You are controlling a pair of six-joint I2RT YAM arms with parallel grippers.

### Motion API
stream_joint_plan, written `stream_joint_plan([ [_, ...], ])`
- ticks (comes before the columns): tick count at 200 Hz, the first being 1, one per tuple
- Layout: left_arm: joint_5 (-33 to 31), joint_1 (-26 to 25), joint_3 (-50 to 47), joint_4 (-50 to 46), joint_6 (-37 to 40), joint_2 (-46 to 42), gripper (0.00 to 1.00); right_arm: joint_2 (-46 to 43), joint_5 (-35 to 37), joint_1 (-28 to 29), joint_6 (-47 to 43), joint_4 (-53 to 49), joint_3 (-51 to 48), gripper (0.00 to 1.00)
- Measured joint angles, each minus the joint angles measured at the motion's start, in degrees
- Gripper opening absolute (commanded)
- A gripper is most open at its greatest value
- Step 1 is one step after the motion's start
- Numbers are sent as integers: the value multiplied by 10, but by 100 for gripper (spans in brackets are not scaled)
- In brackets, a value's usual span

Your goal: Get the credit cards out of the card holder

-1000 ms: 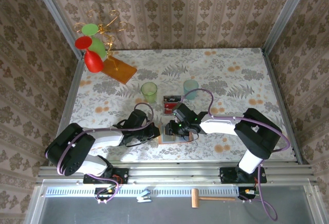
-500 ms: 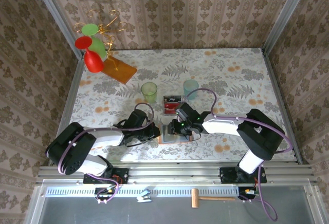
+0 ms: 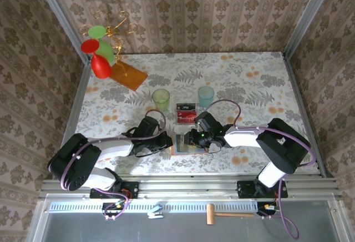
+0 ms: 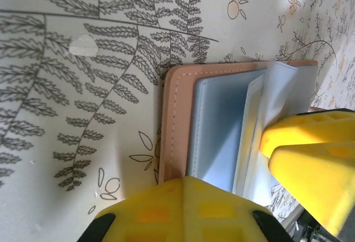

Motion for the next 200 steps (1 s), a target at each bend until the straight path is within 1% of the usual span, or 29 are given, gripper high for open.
stream_joint_plan([
  [45, -2, -1, 47, -33, 5, -40, 19, -2, -22, -11, 13, 51, -27, 30],
  [65, -2, -4, 60, -33, 5, -39, 23, -2, -29, -15, 15, 68, -35, 30],
  [90, 1, -12, 67, -26, 3, -21, 27, -2, -39, -20, 18, 88, -45, 30],
  [131, 12, -19, 64, 21, -18, 43, 28, -2, -51, -26, 28, 115, -57, 30],
  [200, 21, -20, 47, 105, -56, 93, 28, 1, -65, -33, 34, 147, -72, 30],
])
